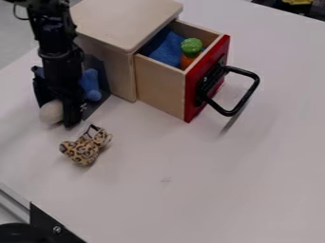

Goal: Put the white object on top of drawer

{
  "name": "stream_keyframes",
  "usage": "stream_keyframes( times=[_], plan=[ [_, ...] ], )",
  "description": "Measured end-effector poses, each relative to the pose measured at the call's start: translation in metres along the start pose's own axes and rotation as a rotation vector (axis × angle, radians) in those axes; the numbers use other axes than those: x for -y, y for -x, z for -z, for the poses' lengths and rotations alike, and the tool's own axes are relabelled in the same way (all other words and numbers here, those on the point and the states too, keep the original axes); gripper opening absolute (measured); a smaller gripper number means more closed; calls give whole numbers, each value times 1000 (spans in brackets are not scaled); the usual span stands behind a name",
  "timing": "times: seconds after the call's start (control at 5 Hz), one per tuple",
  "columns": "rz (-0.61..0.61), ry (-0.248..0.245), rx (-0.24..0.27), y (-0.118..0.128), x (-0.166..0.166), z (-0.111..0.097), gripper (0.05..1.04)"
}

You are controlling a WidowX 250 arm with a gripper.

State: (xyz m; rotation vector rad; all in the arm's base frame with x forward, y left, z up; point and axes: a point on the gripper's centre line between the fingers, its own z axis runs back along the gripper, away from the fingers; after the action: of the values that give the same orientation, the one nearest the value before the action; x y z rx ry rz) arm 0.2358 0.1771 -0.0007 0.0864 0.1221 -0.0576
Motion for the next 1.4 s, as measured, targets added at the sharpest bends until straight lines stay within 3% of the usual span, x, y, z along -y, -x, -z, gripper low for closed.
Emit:
stream_keyframes(
  times=[0.4,0.6,0.8,1.0,1.2,1.4],
  plan=[
    [-30,43,-69,-9,2,-3,569],
    [-56,84,-85,-10,8,-22,514],
    [-77,102,50,-35,16,-90,499],
    [-68,136,105,-49,24,-129,499],
    [-86,166,138,-50,21,-153,499],
    [-88,151,202,-59,16,-166,498]
  ],
)
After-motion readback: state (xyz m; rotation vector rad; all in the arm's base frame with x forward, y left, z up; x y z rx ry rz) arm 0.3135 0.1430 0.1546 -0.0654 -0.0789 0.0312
